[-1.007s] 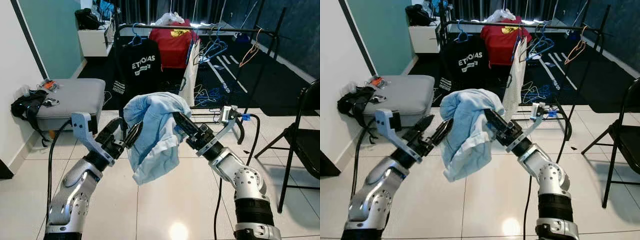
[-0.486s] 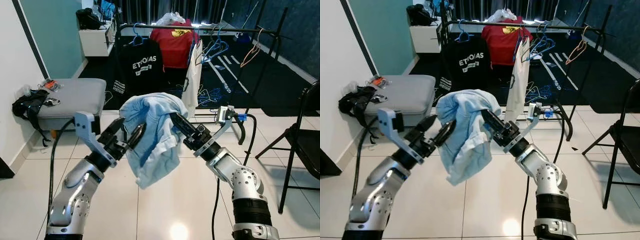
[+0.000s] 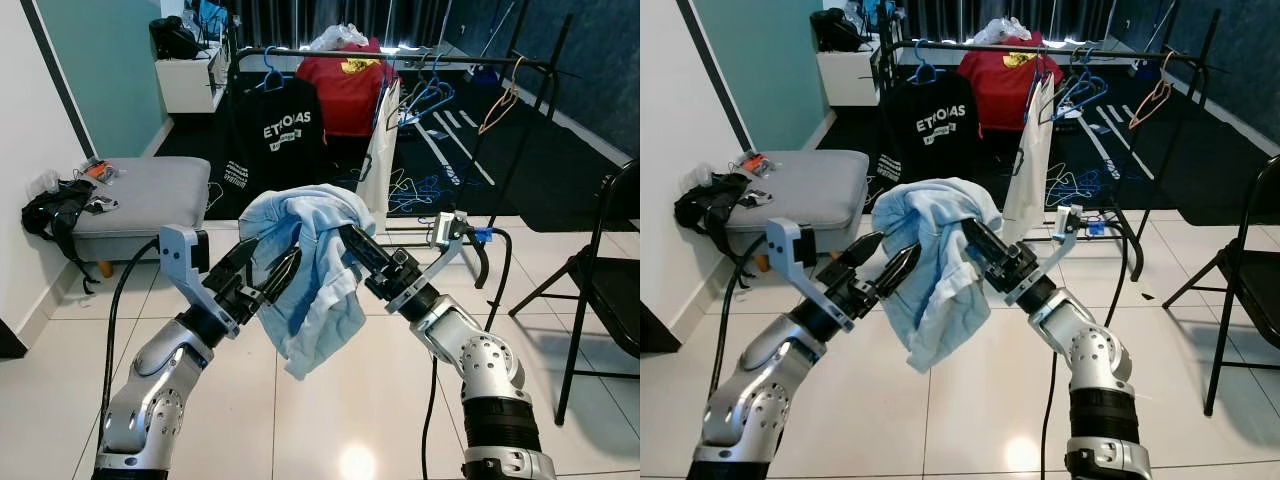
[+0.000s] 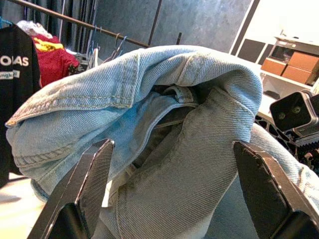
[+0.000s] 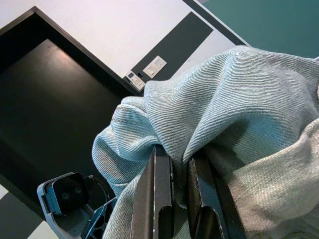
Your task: Hang hanger
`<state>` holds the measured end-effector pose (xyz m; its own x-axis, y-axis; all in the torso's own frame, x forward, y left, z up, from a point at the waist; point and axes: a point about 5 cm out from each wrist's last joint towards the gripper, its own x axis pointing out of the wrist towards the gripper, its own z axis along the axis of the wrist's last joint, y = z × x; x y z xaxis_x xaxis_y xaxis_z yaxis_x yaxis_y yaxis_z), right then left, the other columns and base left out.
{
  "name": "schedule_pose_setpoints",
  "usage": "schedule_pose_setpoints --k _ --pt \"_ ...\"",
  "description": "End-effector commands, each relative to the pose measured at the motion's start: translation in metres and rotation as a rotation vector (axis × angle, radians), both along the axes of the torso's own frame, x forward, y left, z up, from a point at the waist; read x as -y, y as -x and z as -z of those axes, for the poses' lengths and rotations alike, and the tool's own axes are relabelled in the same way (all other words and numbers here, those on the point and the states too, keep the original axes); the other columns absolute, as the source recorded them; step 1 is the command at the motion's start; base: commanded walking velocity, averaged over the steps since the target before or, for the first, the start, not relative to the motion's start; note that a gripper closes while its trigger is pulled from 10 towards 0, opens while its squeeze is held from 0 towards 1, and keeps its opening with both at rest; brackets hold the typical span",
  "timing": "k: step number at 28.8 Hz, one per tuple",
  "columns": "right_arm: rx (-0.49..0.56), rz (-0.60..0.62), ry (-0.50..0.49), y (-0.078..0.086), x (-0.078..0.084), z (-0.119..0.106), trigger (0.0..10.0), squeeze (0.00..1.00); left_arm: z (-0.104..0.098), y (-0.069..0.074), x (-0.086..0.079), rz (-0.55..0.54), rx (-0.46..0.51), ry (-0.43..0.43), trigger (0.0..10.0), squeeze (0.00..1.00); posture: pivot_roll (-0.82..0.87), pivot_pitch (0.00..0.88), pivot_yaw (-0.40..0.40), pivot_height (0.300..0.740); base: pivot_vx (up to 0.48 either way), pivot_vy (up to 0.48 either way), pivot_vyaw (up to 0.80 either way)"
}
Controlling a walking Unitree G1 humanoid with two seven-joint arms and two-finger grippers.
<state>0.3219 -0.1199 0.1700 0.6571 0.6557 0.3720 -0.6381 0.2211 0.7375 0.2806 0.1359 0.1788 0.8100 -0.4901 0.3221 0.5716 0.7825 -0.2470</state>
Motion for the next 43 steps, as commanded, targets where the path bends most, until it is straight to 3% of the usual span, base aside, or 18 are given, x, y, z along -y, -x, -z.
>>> schedule_pose_setpoints --k 1,5,6,11,14,23,25,28,32,33,34,36,37,43 --pt "0.034 0.001 -0.006 -0.002 -0.004 -0.008 0.0 0.0 0.0 0.002 0.0 0.01 -0.004 0.002 10.0 1.0 0.06 0.0 -0.018 0.74 0.0 0.0 0.0" --pt "0.033 0.003 -0.005 -0.002 -0.004 -0.008 0.0 0.0 0.0 0.002 0.0 0.011 -0.003 0.004 10.0 1.0 0.06 0.0 -0.019 0.74 0.0 0.0 0.0" --pt "0.033 0.004 -0.005 -0.002 -0.004 -0.008 0.0 0.0 -0.001 0.003 0.001 0.026 -0.003 0.008 10.0 0.0 0.06 0.0 -0.019 0.74 0.0 0.0 0.0" --pt "0.033 0.006 -0.004 -0.003 -0.003 -0.009 0.0 0.0 0.0 0.007 0.004 0.068 -0.007 0.007 10.0 0.0 0.06 0.0 -0.019 0.74 0.0 0.0 0.0" --pt "0.034 0.009 -0.003 -0.004 -0.003 -0.01 0.0 0.0 0.001 0.013 0.012 0.156 -0.02 0.018 10.0 0.0 0.06 0.0 -0.018 0.74 0.0 0.0 0.0" --pt "0.034 0.012 -0.002 -0.005 -0.002 -0.009 0.0 0.0 0.003 0.015 0.014 0.187 -0.033 0.015 10.0 0.0 0.06 0.0 -0.02 0.74 0.0 0.0 0.0" --pt "0.035 0.01 -0.004 -0.005 -0.003 -0.01 0.0 0.0 0.003 0.011 0.014 0.144 -0.029 0.006 10.0 0.0 0.06 0.0 -0.021 0.74 0.0 0.0 0.0" --pt "0.042 -0.005 -0.01 -0.004 -0.008 -0.011 0.0 0.0 0.002 -0.006 0.013 -0.002 -0.008 -0.02 10.0 0.0 0.06 0.0 -0.019 0.74 0.0 0.0 0.0" --pt "0.043 -0.006 -0.011 -0.004 -0.009 -0.011 0.0 0.0 0.001 -0.007 0.012 -0.014 -0.008 -0.021 10.0 0.0 0.06 0.0 -0.019 0.74 0.0 0.0 0.0" --pt "0.043 -0.006 -0.011 -0.004 -0.009 -0.011 0.0 0.0 0.001 -0.008 0.011 -0.027 -0.012 -0.017 9.7 0.0 0.06 0.0 -0.018 0.74 0.0 0.0 0.0" --pt "0.043 -0.006 -0.012 -0.004 -0.009 -0.011 0.0 0.0 0.001 -0.009 0.008 -0.043 -0.017 -0.009 3.3 0.0 0.06 0.0 -0.018 0.74 0.0 0.0 0.0" --pt "0.043 -0.006 -0.012 -0.004 -0.009 -0.011 0.0 0.0 0.001 -0.009 0.008 -0.043 -0.017 -0.009 3.3 0.0 0.06 0.0 -0.018 0.74 0.0 0.0 0.0" --pt "0.043 -0.006 -0.012 -0.004 -0.009 -0.011 0.0 0.0 0.001 -0.01 0.004 -0.064 -0.02 -0.005 0.0 0.0 0.06 0.0 -0.018 0.74 0.0 0.0 0.0" --pt "0.043 -0.005 -0.013 -0.004 -0.009 -0.011 0.0 0.0 0.0 -0.01 -0.001 -0.082 -0.023 0.005 0.0 0.0 0.06 0.0 -0.019 0.74 0.0 0.0 0.0"
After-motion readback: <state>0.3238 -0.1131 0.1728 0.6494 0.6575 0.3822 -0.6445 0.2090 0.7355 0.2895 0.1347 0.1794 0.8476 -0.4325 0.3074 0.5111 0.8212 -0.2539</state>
